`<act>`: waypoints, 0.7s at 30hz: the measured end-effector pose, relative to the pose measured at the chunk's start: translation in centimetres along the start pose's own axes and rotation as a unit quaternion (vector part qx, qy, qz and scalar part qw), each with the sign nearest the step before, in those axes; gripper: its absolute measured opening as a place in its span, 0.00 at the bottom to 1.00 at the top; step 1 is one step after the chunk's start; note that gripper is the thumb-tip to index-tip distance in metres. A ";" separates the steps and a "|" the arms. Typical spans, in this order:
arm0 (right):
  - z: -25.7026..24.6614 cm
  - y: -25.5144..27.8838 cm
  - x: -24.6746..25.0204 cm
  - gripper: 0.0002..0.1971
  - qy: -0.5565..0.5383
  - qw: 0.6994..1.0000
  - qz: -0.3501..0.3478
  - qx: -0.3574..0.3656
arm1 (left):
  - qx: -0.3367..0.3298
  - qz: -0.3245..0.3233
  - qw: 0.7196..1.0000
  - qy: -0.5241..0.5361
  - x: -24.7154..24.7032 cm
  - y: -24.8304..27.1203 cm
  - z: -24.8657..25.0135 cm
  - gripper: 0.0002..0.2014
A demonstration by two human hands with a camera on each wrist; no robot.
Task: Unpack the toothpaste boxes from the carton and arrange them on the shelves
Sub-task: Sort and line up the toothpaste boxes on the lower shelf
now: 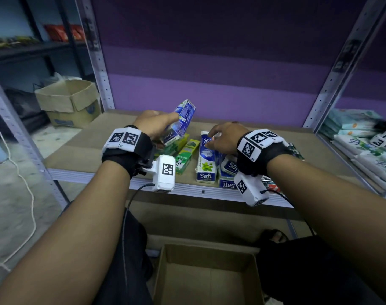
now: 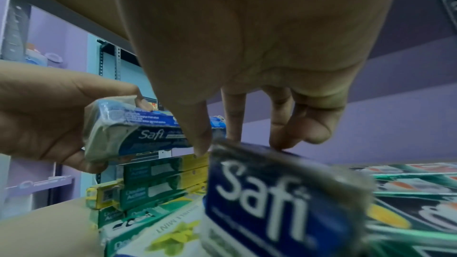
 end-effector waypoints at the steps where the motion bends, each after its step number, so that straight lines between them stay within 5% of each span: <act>1: -0.6 -0.4 0.0 0.19 0.013 1.000 -0.002 0.001 | -0.003 0.008 1.000 0.003 0.7 0.0 0.0 0.12; 6: -1.9 -2.9 0.5 0.20 0.084 0.996 0.016 -0.030 | -0.022 0.054 0.998 0.025 4.2 0.1 -0.5 0.18; 10: 1.4 -5.0 0.5 0.05 0.165 0.981 -0.047 -0.086 | -0.020 0.073 0.997 0.014 6.9 0.2 -1.5 0.20; 13: 4.3 -7.7 -0.9 0.13 0.125 0.977 -0.118 -0.129 | -0.017 0.087 0.996 -0.001 8.2 0.4 -2.0 0.24; 15: 5.8 -9.8 -1.6 0.06 0.126 0.977 -0.112 -0.134 | -0.015 0.092 0.996 -0.004 8.6 0.5 -2.2 0.22; 18: 6.1 -10.0 -1.5 0.29 0.098 0.982 -0.083 -0.138 | -0.019 0.098 0.995 0.004 8.9 0.6 -2.5 0.15; 21: 4.6 -7.0 -1.1 0.34 0.104 0.985 -0.058 -0.126 | -0.025 0.100 0.995 0.004 8.9 0.6 -2.7 0.13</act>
Point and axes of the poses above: each hand's wrist, its own y-axis away from the middle knuckle, its own x-axis out of the back of the hand, z = x × y, the point moved 6 cm from there along -y, towards the middle knuckle, and after that the axes turned 10 degrees about -z, right-handed, at the moved point
